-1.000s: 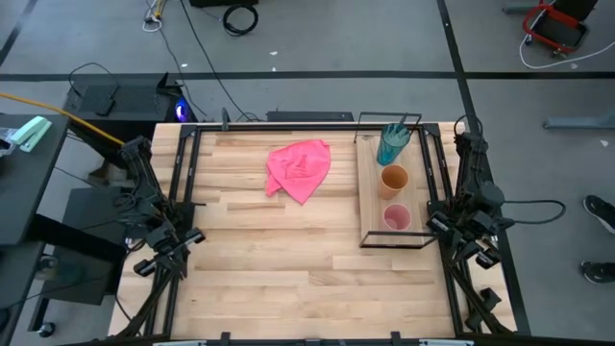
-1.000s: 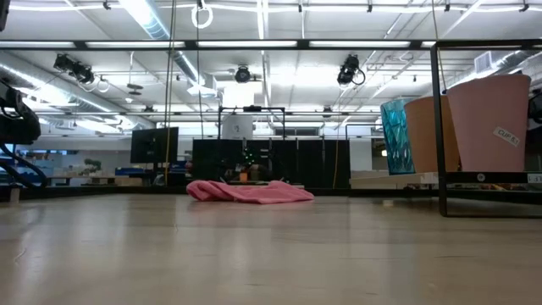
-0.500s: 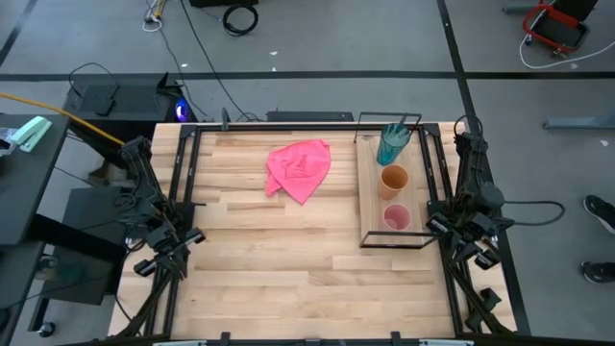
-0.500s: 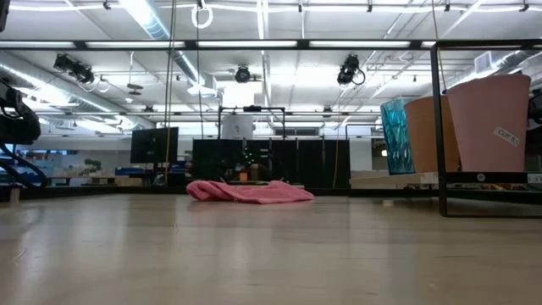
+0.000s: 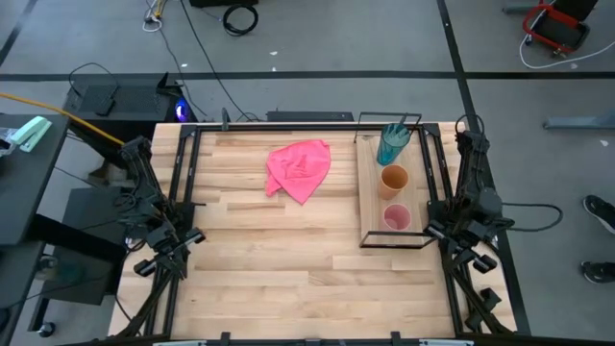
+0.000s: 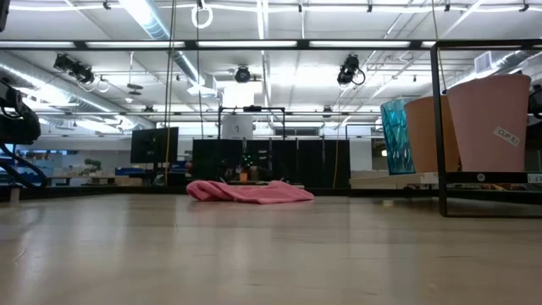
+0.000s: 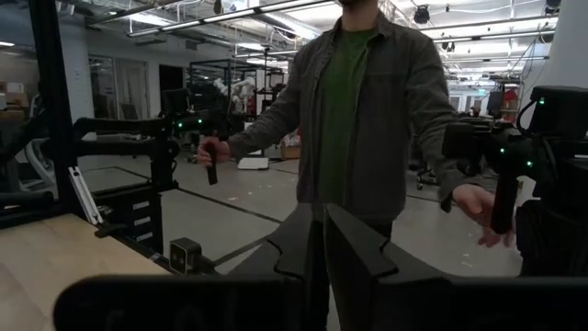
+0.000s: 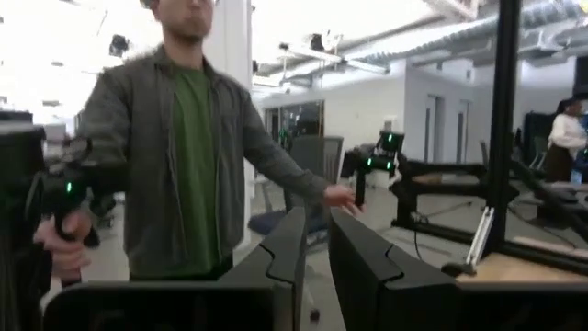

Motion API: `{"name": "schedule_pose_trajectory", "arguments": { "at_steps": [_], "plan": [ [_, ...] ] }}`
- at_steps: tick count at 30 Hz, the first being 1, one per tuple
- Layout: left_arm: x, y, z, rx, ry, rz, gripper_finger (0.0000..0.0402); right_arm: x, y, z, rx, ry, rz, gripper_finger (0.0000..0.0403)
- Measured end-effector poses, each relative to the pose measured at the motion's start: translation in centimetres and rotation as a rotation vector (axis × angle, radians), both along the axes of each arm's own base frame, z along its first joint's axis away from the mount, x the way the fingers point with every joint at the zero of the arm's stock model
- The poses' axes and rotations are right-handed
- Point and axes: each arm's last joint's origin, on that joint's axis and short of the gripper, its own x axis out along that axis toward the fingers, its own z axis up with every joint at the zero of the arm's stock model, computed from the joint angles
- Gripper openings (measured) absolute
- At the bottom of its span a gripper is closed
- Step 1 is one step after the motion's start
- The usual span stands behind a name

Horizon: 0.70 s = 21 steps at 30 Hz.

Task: Stack small to large cups/mugs on shelf
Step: Return to Home Position

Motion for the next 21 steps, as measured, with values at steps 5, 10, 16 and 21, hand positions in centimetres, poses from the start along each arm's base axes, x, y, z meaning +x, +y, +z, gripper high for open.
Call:
{"name": "schedule_pose_trajectory", "arguments": {
  "at_steps": [5,10,16,21],
  "plan": [
    [0.0,0.0,0.0,0.0,0.0,0.0,0.0037,0.05,0.19,-0.55,-0.05,0.027,0.007,0.0057],
    [0.0,0.0,0.0,0.0,0.0,0.0,0.003,0.07,0.22,-0.66,-0.062,0.031,0.006,0.0057],
    [0.0,0.0,0.0,0.0,0.0,0.0,0.0029,0.07,0.23,-0.7,-0.067,0.032,0.006,0.0057],
    [0.0,0.0,0.0,0.0,0.0,0.0,0.0036,0.07,0.23,-0.7,-0.067,0.032,0.006,0.0057]
  ]
}}
